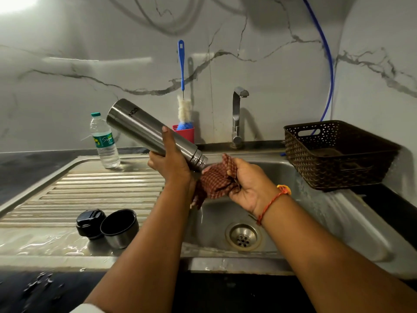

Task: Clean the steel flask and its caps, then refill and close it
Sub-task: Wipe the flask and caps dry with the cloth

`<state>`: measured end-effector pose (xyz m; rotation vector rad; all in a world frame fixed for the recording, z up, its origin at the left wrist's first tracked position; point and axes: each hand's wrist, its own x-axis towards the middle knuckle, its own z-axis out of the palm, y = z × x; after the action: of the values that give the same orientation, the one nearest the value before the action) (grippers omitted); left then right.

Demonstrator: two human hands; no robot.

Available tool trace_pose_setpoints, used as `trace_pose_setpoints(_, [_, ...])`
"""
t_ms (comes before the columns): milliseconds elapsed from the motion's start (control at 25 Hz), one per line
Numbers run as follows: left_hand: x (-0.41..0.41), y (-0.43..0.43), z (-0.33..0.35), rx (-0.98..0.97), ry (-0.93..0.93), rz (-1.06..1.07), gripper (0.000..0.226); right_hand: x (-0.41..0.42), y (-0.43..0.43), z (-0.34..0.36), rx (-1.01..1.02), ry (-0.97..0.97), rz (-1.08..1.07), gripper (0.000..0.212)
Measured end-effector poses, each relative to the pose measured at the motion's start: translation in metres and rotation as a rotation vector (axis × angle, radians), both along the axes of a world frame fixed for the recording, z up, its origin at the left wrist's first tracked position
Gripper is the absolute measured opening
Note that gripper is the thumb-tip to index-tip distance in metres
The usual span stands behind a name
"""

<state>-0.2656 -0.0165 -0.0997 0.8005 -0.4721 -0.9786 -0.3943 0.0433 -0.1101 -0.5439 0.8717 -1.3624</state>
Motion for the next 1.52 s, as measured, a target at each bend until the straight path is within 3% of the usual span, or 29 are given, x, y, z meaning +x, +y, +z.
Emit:
trace_pose_setpoints(240, [0.01, 0.023, 0.014, 0.085, 0.226, -0.178, 0.065, -0.015, -0.008, -0.005, 0.075, 0.128, -0.167, 0.037])
trace_pose_setpoints(480, [0.048, 0.05, 0.062, 0.33, -0.006, -0.509, 0.037, -0.01, 0.011, 0.002, -0.072, 0.107, 0.048, 0.037])
trace_pose_setpoints(600, [0.093, 0.056, 0.09, 0.482, -0.301, -0.51, 0.031, -0.002, 0.019, 0.0, -0.139, 0.314, 0.058, 0.042])
trace_pose_setpoints(760, [0.161, 0.07, 0.133, 0.675, -0.941, -0.379, 0.053, 0.009, 0.025, 0.001, -0.331, 0.821, 0.128, 0.038])
trace_pose_setpoints(880, [0.189, 0.076, 0.162, 0.619, -1.465, -0.133, 0.051, 0.019, 0.022, -0.006, -0.465, 1.133, 0.127, 0.04])
trace_pose_setpoints(1040, [0.191, 0.073, 0.178, 0.506, -1.777, -0.097, 0.058, 0.021, 0.018, -0.011, -0.545, 1.245, 0.095, 0.039])
trace_pose_setpoints(1120, [0.196, 0.069, 0.174, 0.469, -1.781, -0.084, 0.061, 0.018, 0.017, -0.011, -0.549, 1.259, 0.091, 0.04])
trace_pose_setpoints(1520, [0.225, 0.043, 0.116, 0.412, -1.387, 0.063, 0.078, 0.016, 0.011, -0.016, -0.559, 1.314, 0.107, 0.041])
